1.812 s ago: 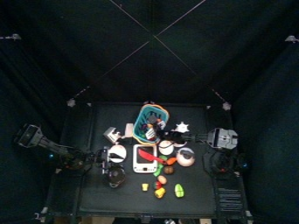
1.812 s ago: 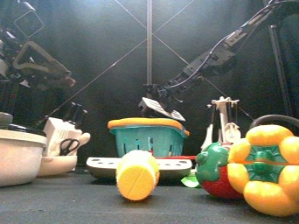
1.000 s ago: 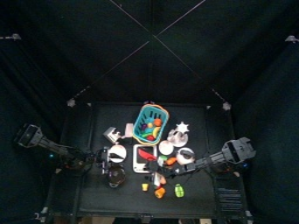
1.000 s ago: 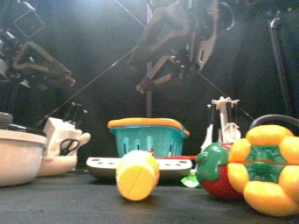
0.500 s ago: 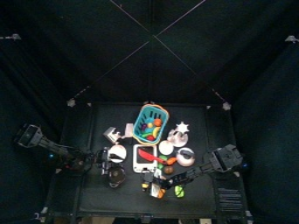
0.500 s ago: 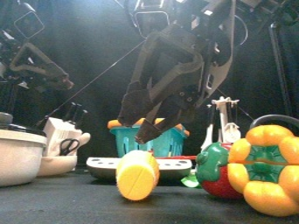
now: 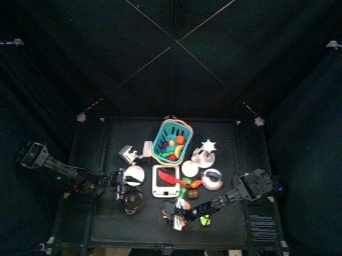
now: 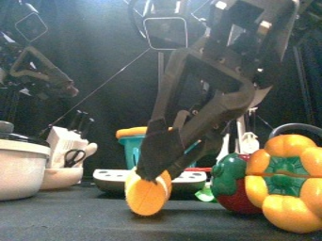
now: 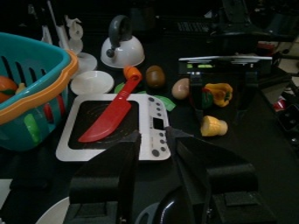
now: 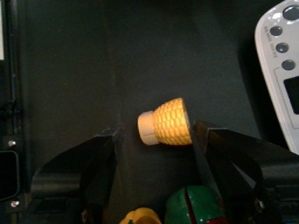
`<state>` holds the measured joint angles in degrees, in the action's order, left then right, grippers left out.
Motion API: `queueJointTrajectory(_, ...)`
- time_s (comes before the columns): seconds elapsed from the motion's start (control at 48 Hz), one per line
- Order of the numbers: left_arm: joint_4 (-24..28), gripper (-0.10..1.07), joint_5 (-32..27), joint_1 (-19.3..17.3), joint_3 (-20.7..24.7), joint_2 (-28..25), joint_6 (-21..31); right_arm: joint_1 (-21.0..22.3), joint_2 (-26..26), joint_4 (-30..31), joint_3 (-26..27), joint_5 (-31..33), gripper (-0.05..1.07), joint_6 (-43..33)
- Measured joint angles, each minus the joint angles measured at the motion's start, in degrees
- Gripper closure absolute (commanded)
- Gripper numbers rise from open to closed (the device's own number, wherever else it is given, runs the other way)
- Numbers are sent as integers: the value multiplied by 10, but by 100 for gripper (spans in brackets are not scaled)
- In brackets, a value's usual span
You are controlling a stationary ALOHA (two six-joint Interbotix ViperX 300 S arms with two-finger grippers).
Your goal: Grab corn bottom
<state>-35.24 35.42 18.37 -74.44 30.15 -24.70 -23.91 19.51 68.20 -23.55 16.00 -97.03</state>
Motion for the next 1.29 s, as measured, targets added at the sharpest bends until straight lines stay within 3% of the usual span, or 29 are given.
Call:
queueJointTrajectory(0.229,-1,26,0,0,0,-1,0,1,14,17,13,0,13,2)
queueJointTrajectory(0.583,-1,26,0,0,0,0,0,2,14,24,15,8,29,2)
queueJointTrajectory(1.292,-1,26,0,0,1,-1,0,2,-25,43,14,40,30,6)
